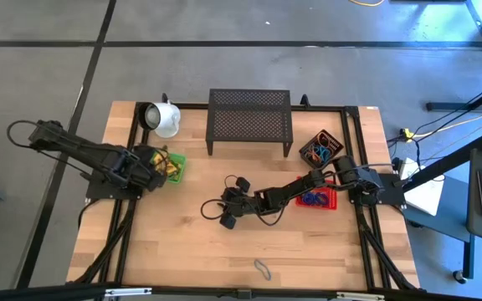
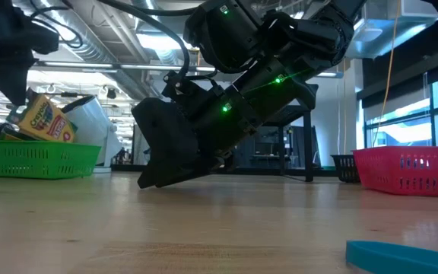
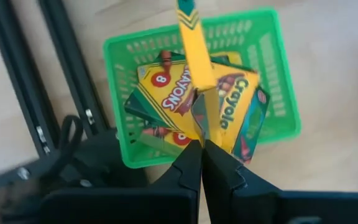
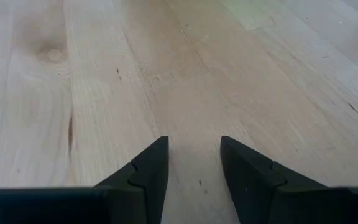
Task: Pick & Place Office Desk Supplies
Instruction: Put the pack of crayons into the green bin
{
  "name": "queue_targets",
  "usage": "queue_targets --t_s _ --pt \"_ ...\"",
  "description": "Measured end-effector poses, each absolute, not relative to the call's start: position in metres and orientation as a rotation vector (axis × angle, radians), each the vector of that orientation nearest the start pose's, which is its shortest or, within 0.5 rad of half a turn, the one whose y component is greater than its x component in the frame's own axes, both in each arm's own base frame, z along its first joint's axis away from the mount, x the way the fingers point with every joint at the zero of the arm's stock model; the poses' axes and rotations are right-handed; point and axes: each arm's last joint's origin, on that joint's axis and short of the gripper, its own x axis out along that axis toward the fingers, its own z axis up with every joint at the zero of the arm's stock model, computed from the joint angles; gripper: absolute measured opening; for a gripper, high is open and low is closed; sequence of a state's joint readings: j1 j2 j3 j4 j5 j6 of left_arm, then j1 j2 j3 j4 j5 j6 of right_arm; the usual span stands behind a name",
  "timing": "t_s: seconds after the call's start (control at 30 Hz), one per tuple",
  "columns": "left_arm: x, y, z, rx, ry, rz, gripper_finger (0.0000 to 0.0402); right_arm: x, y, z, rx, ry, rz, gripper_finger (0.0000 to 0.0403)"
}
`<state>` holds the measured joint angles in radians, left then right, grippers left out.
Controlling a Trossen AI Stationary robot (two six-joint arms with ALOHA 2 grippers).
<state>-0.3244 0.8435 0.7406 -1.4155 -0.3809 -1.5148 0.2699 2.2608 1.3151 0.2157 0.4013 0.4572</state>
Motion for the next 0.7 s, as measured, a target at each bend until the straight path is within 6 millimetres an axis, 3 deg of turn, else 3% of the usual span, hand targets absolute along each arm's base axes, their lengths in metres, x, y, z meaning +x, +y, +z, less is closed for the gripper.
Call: queue_targets --t_s 0.17,0.43,0.7 --pt "0.0992 -0.0209 0.2403 -0.884 0.878 1.169 0.0004 0.4371 0.1092 0.0806 0.198 0.643 -0.279 0.0148" --pt "0.0983 -0.0195 0.2407 -0.902 0.817 1.218 0.0004 0.4372 0.1092 0.0806 0.199 0.642 -0.279 0.0148" --pt "0.0986 -0.0198 0.2402 -0.845 0.866 1.187 0.0005 0.4372 0.1092 0.0806 0.199 0.642 -0.28 0.0148"
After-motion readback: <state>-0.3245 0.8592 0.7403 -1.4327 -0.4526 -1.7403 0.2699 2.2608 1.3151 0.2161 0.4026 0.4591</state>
